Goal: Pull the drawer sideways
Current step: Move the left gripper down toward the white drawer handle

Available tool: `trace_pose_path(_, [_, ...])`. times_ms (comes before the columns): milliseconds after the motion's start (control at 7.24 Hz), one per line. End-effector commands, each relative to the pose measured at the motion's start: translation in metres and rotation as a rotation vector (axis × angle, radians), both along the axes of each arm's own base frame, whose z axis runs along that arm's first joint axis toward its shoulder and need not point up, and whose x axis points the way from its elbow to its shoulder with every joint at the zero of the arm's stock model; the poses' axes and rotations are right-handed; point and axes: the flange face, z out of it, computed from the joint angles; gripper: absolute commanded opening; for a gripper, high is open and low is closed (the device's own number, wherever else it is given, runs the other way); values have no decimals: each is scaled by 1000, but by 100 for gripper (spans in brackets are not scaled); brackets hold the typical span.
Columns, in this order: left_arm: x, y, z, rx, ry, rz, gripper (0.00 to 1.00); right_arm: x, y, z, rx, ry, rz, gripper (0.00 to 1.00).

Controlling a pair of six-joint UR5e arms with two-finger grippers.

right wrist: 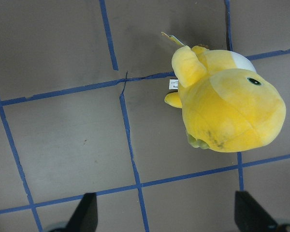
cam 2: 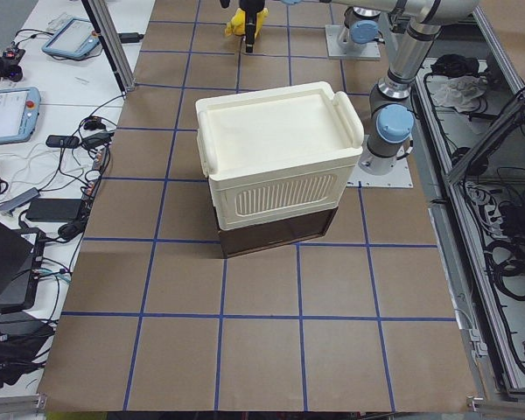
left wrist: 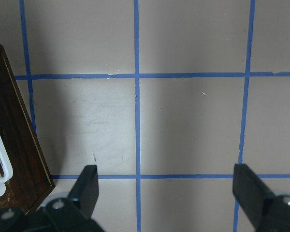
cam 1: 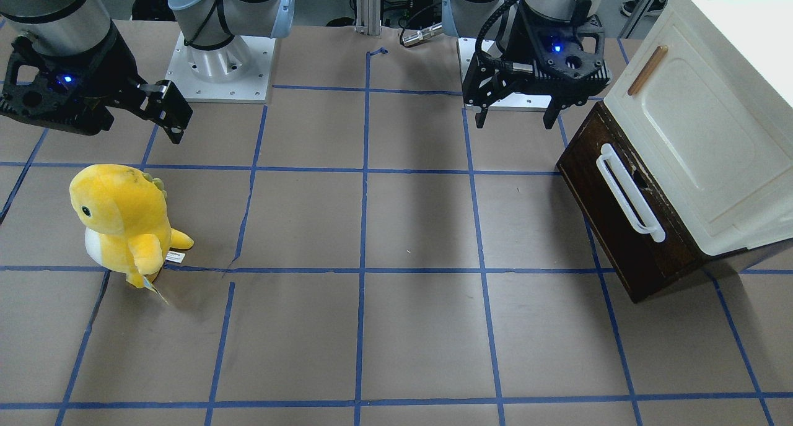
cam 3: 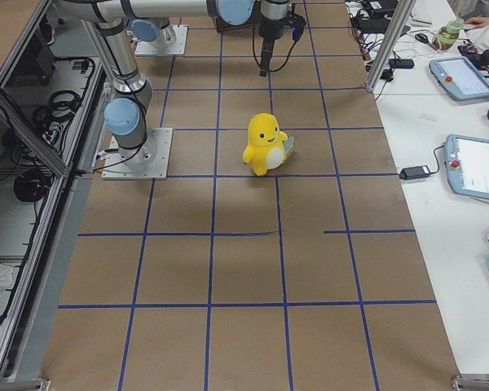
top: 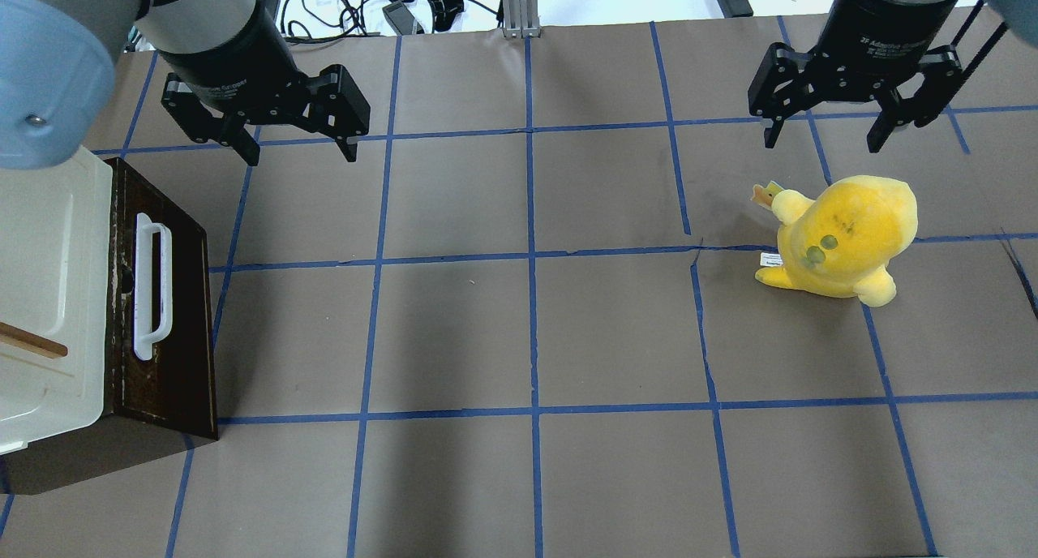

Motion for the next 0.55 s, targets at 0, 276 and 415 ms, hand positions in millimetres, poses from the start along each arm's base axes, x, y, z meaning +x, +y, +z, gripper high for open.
trace_pose_path(0, [-1, -1, -15, 29, -5, 13, 100, 0, 0, 0, -1, 0, 1, 100])
trace_pose_path(276, [1, 14, -97, 186, -36, 101, 100, -1, 0, 0, -1, 0, -1, 100])
trace_pose_path(415, [3, 13, -131, 227, -64, 100, 100, 0, 0, 0, -1, 0, 1, 100])
